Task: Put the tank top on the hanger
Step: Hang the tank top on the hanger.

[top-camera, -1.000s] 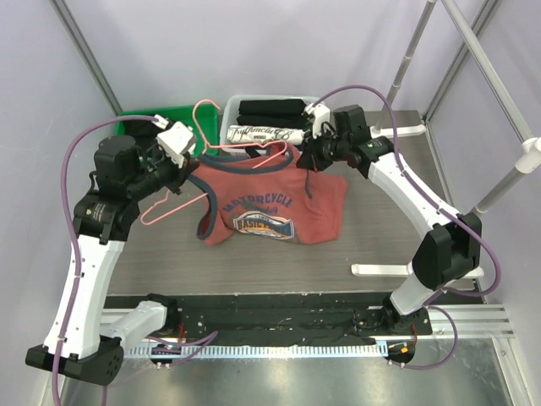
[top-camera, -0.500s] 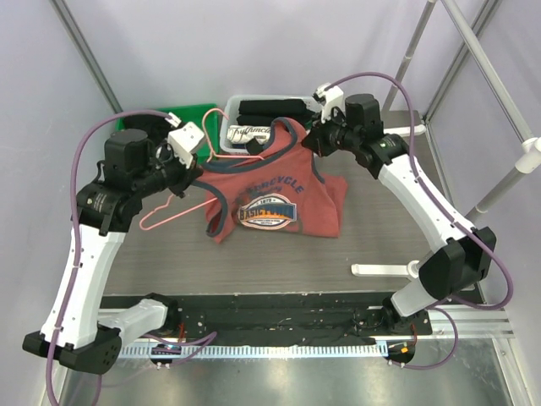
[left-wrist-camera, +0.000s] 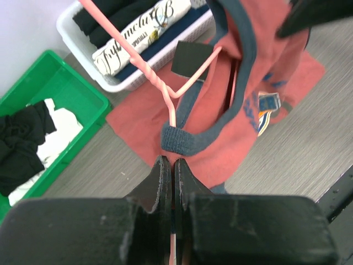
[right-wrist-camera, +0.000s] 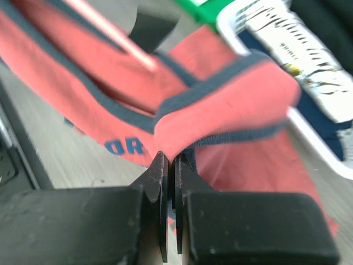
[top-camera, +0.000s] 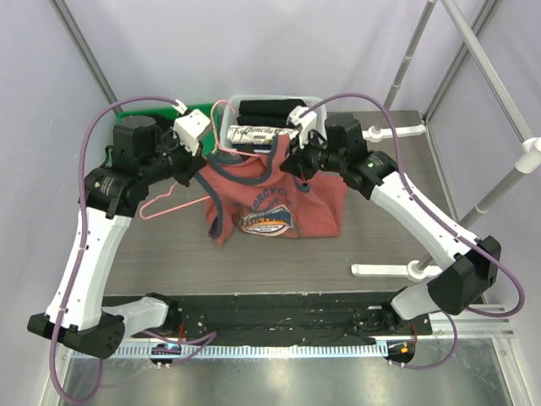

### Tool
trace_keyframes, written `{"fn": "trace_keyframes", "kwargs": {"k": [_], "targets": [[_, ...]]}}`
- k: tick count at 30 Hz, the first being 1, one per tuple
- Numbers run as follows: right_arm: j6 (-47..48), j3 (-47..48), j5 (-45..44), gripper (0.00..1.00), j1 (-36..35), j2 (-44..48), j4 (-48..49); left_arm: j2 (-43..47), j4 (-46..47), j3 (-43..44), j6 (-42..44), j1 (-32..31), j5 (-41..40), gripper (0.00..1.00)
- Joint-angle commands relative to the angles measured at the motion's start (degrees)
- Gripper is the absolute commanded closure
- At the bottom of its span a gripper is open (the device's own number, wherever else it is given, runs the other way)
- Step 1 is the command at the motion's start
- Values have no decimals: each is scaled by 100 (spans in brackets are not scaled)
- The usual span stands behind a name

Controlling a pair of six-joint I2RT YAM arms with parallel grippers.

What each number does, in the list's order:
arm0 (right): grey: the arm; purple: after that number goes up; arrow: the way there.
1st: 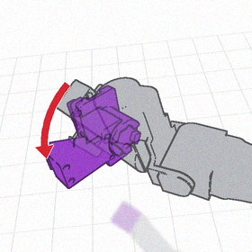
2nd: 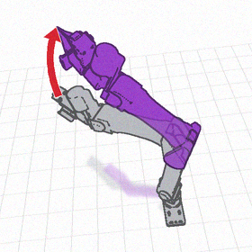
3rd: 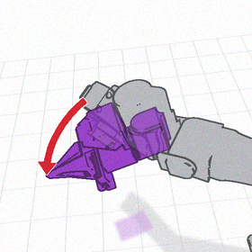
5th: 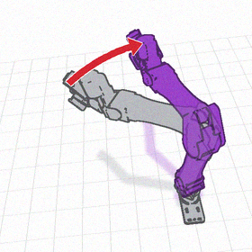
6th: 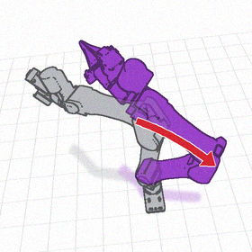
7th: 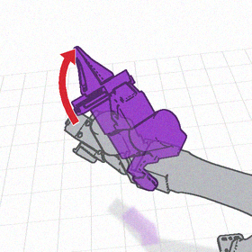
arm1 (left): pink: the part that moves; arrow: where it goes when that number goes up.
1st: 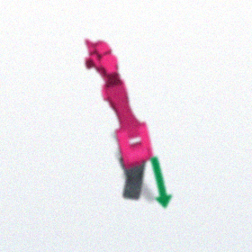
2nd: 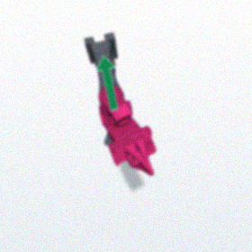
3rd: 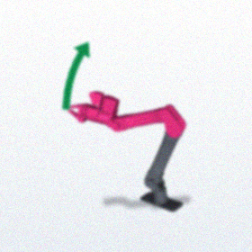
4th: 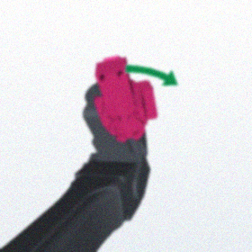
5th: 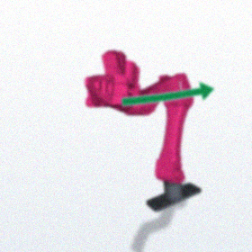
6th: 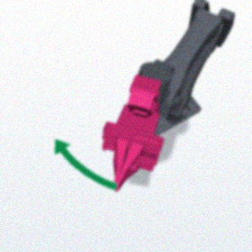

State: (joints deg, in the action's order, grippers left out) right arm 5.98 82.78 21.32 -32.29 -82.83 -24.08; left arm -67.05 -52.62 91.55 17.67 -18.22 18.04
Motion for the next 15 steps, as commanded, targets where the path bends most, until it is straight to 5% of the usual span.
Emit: {"fn": "trace_keyframes", "kwargs": {"k": [1,8,11,12,15], "targets": [[281,-61,249,96,-119,144,105,-54,314,513,-246,-59,147,100],[693,-25,733,95,-364,83,-316,-160,402,811,-352,-85,261,100],[948,-69,908,79,-514,30,-545,-212,428,1005,-369,-77,305,100],[1019,-43,970,63,-550,30,-676,-230,419,1058,-370,-85,322,100],[1300,114,1119,44,-576,47,-1071,-256,419,1242,-378,-85,296,100]]}}
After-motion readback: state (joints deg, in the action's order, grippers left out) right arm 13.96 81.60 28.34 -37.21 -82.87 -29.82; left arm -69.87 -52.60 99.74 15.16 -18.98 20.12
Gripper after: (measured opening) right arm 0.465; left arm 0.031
